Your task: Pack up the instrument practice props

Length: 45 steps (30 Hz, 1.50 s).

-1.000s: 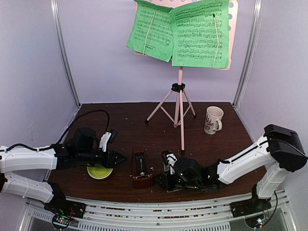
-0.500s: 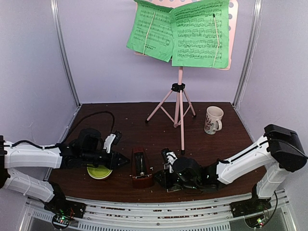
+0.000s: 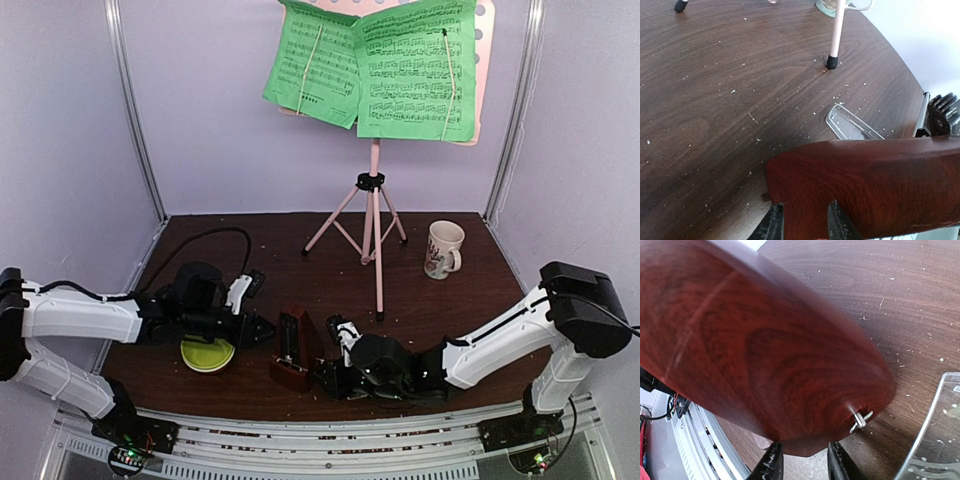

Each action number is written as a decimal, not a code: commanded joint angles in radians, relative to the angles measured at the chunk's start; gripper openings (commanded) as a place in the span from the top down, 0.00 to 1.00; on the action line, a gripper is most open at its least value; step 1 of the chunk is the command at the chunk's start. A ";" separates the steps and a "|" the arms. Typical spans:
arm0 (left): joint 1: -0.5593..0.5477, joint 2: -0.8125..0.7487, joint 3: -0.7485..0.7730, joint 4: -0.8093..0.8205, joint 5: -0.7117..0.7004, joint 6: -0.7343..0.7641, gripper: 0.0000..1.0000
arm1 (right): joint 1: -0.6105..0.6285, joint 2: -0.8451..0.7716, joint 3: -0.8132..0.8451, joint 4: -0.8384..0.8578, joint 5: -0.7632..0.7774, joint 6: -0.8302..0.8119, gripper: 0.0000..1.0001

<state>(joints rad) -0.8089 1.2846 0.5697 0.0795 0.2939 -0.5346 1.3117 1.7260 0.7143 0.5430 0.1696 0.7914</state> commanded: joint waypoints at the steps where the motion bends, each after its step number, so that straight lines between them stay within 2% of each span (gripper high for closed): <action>1: -0.019 0.049 0.039 0.112 0.058 0.051 0.66 | 0.006 -0.073 -0.050 0.054 0.043 -0.018 0.66; 6: -0.021 0.123 0.059 0.197 0.089 0.088 0.66 | 0.021 -0.201 -0.147 0.051 0.078 -0.061 0.50; 8: -0.023 0.137 0.076 0.207 0.093 0.095 0.65 | 0.023 -0.267 -0.187 0.047 0.092 -0.072 0.41; 10: -0.023 0.114 0.107 0.156 0.041 0.133 0.60 | 0.024 -0.339 -0.222 0.040 0.103 -0.091 0.28; 15: -0.019 -0.077 0.196 -0.057 -0.302 0.252 0.28 | 0.024 -0.500 -0.240 -0.009 0.135 -0.196 0.03; 16: -0.009 -0.141 0.264 -0.164 -0.386 0.321 0.16 | 0.024 -0.537 -0.213 -0.023 0.147 -0.265 0.00; 21: 0.025 -0.162 0.433 -0.326 -0.449 0.454 0.08 | 0.025 -0.479 -0.078 -0.082 0.163 -0.404 0.00; 24: 0.076 -0.184 0.432 -0.308 -0.466 0.509 0.05 | 0.023 -0.400 -0.029 -0.015 0.160 -0.459 0.00; 27: 0.223 -0.232 0.335 -0.200 -0.337 0.501 0.04 | 0.024 -0.346 -0.018 0.101 0.126 -0.505 0.00; 29: 0.344 -0.248 0.278 -0.136 -0.203 0.450 0.04 | 0.024 -0.298 0.027 0.090 0.116 -0.539 0.00; 31: 0.403 -0.246 0.279 -0.132 -0.134 0.427 0.04 | 0.024 -0.256 0.065 0.067 0.095 -0.564 0.00; 45: 0.409 -0.242 0.257 -0.134 -0.148 0.474 0.03 | 0.003 -0.120 0.068 0.092 0.157 -0.611 0.00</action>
<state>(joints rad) -0.4000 1.0508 0.8375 -0.1104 0.1200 -0.0780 1.3216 1.5852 0.7750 0.6003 0.2852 0.1947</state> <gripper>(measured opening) 0.973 0.999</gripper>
